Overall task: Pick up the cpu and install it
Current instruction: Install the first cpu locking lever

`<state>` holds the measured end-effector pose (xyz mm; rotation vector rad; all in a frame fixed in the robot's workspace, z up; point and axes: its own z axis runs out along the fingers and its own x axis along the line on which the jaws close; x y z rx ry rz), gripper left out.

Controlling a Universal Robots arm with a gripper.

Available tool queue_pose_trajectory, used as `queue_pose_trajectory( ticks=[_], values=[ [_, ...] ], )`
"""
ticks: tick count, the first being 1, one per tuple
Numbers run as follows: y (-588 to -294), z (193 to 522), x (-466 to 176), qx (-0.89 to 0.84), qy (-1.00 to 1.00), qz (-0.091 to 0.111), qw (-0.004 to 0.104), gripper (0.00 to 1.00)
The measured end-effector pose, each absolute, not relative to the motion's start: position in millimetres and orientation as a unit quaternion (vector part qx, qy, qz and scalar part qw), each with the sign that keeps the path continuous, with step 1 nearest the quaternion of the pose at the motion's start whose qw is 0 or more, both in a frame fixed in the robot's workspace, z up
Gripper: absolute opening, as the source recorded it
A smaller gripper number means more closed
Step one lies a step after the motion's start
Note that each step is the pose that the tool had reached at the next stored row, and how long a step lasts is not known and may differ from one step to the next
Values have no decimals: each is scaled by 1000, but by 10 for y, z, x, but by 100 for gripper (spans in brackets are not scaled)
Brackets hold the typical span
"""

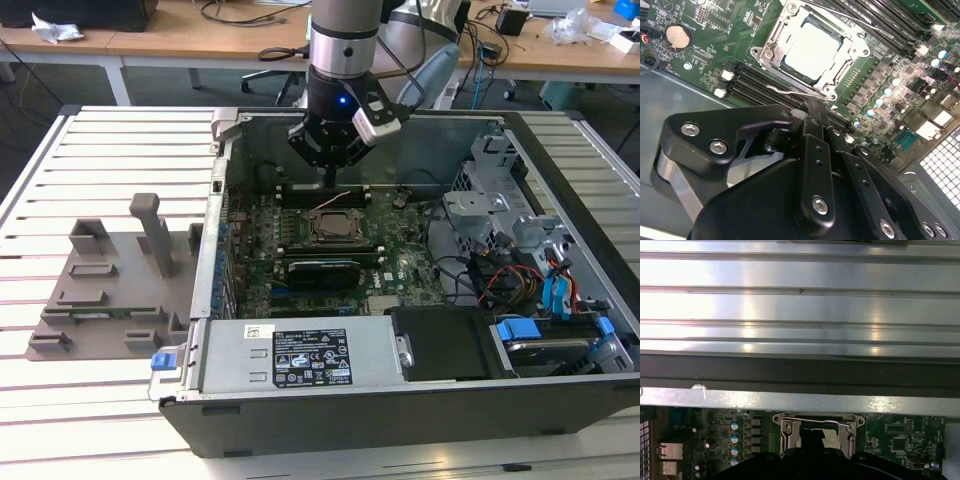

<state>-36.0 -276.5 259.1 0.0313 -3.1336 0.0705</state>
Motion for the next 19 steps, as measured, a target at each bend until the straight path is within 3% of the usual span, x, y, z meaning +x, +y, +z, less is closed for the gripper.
queue_pose_trajectory(
  ticks=[12,19],
  values=[
    [-2881,2554,-394,10,-1000,-28,3,11],
    [-2882,2488,-504,10,-1000,-30,3,11]
  ],
)
